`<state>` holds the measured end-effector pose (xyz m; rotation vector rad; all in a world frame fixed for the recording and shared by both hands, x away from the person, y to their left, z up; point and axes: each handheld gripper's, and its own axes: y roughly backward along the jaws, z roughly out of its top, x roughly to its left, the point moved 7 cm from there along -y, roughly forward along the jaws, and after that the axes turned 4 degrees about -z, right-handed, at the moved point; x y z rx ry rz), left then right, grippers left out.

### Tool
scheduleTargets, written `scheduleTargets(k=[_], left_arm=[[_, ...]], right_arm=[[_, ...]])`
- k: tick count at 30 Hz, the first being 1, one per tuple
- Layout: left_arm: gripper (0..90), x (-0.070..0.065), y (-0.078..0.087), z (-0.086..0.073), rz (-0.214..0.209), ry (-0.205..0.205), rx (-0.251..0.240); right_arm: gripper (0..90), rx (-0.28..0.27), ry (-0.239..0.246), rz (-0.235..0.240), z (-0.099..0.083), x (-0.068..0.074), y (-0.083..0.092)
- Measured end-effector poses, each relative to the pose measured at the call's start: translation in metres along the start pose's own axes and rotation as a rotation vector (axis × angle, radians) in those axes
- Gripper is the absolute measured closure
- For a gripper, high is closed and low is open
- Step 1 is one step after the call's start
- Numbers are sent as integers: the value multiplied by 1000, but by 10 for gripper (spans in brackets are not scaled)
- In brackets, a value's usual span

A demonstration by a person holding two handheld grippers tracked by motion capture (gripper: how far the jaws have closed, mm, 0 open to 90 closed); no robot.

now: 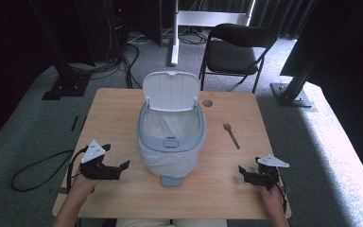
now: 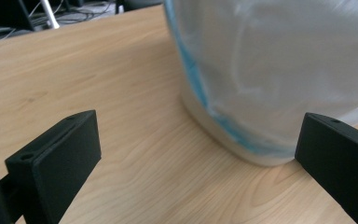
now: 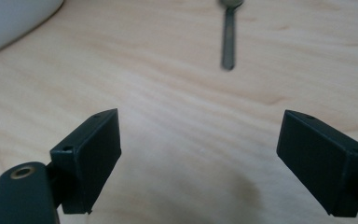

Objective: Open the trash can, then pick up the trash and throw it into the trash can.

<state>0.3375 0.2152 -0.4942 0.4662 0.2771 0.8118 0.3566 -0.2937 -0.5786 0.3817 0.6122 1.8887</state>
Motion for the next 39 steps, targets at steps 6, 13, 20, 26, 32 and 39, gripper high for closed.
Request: scheduleTargets(k=[6, 13, 20, 26, 32, 39], left_arm=[[3, 9, -5, -20, 46, -3, 37], [3, 24, -10, -42, 80, 39, 94], [3, 29, -14, -54, 104, 74, 137], [3, 33, -14, -59, 124, 101, 154], [3, 34, -17, -66, 128, 118, 180], [3, 35, -21, -70, 136, 119, 194]], right_arm=[[118, -14, -33, -148, 14, -13, -1], [109, 32, -89, 4, 26, -7, -13], [109, 51, -138, 40, 44, -6, -30], [109, 55, -132, 56, 58, -4, -45], [110, 60, -143, 39, 74, -12, -65], [115, 109, -143, 16, 88, -26, -87]])
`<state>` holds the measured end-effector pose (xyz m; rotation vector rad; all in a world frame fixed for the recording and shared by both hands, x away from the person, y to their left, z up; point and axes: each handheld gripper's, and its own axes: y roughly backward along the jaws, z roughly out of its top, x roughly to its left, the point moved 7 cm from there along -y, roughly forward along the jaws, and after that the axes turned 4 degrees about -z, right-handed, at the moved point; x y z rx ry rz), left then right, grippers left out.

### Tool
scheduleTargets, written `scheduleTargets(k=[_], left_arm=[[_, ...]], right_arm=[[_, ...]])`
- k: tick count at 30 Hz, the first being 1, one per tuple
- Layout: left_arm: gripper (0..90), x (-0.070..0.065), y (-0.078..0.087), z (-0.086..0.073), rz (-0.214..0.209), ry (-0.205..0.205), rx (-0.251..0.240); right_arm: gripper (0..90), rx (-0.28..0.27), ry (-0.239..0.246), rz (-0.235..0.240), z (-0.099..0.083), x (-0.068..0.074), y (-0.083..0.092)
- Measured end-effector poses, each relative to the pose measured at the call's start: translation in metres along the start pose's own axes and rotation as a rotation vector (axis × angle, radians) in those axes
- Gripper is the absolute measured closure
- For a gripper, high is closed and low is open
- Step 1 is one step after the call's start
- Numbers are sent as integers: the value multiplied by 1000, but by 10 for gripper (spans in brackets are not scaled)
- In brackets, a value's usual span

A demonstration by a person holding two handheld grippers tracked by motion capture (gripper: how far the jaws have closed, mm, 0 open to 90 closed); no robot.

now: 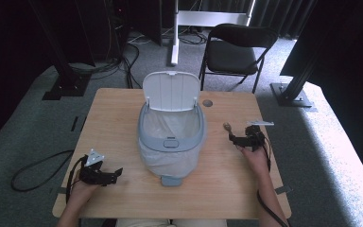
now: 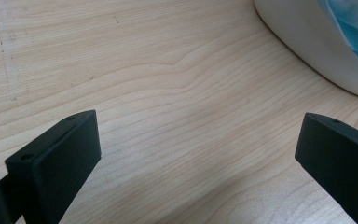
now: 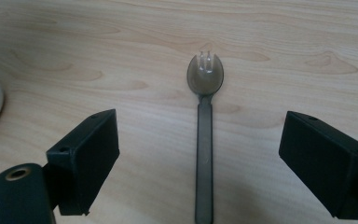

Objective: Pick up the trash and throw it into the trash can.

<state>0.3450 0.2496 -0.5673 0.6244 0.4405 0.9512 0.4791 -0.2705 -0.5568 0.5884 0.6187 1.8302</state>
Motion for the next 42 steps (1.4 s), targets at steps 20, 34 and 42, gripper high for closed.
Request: scheduleTargets(k=[20, 34, 42], left_arm=[[3, 1, -9, -6, -4, -1, 29], [3, 1, -11, -8, -9, -3, 39], [3, 0, -10, -8, -7, -8, 38]], right_arm=[[277, 78, 6, -48, 0, -4, -38], [542, 74, 81, -123, 0, -3, -48], [732, 63, 87, -115, 0, 1, -48]])
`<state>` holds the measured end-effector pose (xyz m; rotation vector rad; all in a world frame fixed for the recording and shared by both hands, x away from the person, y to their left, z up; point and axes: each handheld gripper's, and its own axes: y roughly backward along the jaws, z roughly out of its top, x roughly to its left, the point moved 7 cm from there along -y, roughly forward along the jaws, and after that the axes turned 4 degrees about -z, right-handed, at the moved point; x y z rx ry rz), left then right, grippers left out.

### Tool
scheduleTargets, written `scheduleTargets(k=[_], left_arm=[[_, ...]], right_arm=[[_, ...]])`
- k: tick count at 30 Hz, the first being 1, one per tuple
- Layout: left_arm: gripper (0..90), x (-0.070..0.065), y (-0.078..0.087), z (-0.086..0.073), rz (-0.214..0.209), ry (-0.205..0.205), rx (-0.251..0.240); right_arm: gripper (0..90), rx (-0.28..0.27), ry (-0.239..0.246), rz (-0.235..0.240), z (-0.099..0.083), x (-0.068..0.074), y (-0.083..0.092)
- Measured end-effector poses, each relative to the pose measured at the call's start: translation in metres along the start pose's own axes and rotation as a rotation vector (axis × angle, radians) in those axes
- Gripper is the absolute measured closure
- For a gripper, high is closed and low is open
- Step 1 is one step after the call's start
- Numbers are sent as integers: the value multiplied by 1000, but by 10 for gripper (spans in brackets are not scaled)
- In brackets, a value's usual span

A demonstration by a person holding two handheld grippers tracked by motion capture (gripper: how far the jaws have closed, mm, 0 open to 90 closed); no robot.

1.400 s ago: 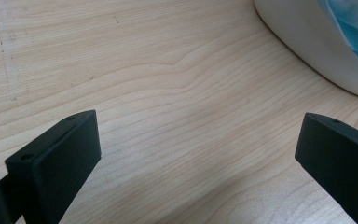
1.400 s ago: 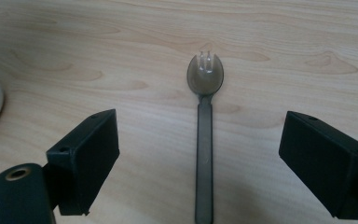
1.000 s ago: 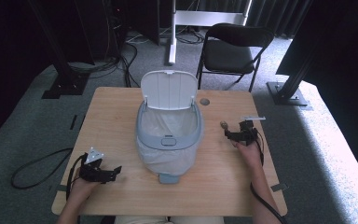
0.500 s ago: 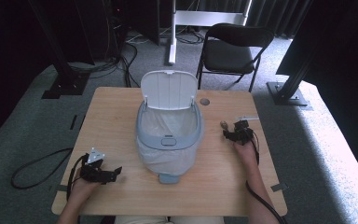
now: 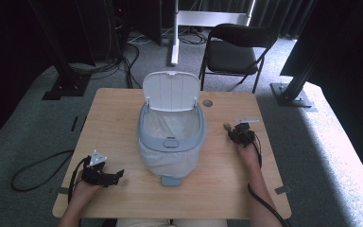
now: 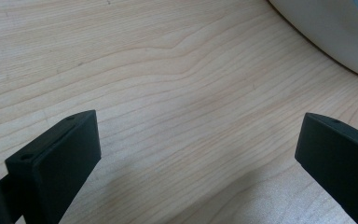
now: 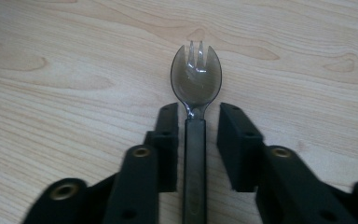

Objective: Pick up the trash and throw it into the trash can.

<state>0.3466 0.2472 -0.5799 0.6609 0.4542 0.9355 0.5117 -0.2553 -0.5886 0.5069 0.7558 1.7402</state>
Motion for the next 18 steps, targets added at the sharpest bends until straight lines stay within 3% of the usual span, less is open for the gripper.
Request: scheduleTargets(k=[2, 10, 18], left_arm=[[3, 0, 0, 0, -3, 1, 0], [3, 0, -2, -1, -5, 3, 5], [3, 0, -3, -2, -5, 0, 10]], right_arm=[[787, 2, 10, 2, 0, 2, 0], [793, 31, 19, 5, 1, 6, 2], [795, 7, -20, 74, -5, 8, 15]])
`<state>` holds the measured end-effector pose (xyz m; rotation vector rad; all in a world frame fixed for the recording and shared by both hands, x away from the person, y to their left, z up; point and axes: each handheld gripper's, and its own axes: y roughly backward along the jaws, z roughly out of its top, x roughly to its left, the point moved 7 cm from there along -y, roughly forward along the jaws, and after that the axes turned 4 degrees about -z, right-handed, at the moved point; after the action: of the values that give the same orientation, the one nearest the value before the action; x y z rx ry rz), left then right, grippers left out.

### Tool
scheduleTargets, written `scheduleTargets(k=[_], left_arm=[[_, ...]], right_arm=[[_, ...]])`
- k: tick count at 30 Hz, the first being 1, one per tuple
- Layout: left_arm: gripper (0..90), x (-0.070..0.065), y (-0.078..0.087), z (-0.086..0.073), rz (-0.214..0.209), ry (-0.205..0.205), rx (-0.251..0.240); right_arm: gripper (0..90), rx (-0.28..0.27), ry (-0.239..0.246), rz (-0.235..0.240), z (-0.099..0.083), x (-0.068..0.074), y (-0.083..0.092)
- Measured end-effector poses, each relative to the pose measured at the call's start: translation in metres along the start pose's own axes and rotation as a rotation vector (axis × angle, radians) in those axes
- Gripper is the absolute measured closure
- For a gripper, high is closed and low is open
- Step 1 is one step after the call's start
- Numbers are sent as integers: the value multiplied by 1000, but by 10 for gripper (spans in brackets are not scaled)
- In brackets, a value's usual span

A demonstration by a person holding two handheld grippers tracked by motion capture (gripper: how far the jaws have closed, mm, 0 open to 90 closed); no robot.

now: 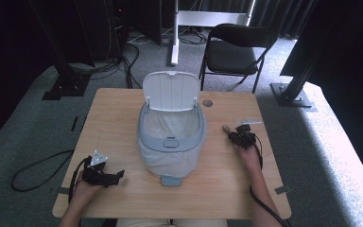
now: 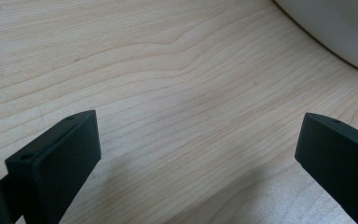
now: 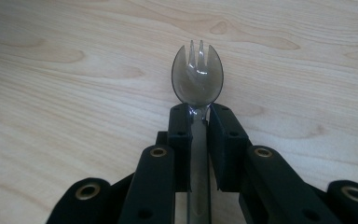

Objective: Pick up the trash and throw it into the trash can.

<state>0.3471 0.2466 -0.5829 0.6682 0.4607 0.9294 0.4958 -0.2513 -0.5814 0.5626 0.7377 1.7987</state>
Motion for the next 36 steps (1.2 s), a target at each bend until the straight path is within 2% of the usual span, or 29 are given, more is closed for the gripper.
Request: scheduleTargets(k=[6, 12, 20, 27, 33, 36], left_arm=[[3, -2, -1, 0, -9, -6, 5], [3, -1, -1, 0, -9, -6, 4], [3, 1, -1, -1, -5, 2, 11], [3, 2, -4, -3, -2, 2, 24], [3, 1, -10, -8, -2, -9, 55], [3, 1, -10, -7, -1, -10, 52]], right_arm=[[795, -14, 19, 29, -1, 3, 17], [795, -71, -9, 72, 5, 4, 39], [795, -132, -2, 96, 12, 8, 68], [795, -198, 3, 135, 22, 17, 96], [795, -251, 11, 173, 36, 25, 119], [795, -273, 25, 187, 42, 30, 129]])
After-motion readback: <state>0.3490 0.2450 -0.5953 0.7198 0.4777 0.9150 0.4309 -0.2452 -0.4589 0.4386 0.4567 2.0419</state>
